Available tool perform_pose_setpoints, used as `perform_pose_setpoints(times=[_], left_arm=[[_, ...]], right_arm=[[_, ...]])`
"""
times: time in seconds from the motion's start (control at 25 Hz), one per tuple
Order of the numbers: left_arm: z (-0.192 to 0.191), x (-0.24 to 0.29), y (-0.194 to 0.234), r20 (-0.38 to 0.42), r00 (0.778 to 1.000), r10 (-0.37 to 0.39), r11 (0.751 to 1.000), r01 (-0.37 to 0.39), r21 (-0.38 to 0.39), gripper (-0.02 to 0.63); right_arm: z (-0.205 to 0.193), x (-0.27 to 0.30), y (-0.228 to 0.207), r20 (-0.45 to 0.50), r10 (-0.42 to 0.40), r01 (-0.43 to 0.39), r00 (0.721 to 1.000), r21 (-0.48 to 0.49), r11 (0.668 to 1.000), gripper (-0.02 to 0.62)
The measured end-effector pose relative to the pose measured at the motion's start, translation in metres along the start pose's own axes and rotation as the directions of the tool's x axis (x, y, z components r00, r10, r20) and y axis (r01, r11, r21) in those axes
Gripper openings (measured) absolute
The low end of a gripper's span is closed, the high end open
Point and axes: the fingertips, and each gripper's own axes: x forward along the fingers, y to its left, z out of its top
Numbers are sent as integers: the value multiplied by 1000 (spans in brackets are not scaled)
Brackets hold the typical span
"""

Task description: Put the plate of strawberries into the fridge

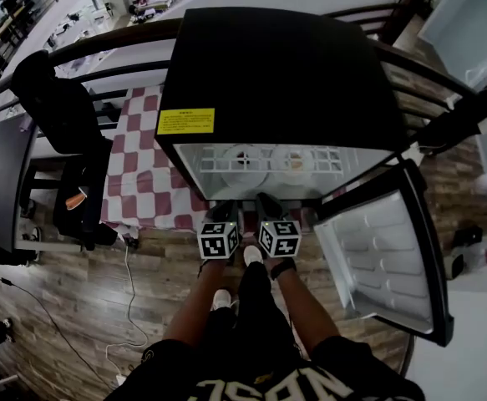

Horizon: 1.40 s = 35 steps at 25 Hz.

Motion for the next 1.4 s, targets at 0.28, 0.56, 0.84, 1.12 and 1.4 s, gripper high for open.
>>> perform_pose_setpoints(times=[0.28,0.56,0.84,1.12,1.4], left_arm=[[50,-88,-28,166,984,-65,991,44,130,21],[77,-180,-56,300,946,-125,979,69,192,20],[85,-238,-73,367,915,-167,951,52,305,20],[87,-261,-75,396,900,-185,954,67,294,20],[92,-265,-81,417,888,-194,954,72,291,20]], right_arm=[[47,-76,47,150,7,5,989,-75,997,37],[84,-154,107,267,32,0,963,-119,993,21],[98,-197,135,320,10,37,948,-142,989,20],[99,-213,153,332,14,40,943,-155,987,20],[103,-220,149,349,5,44,937,-132,990,20]])
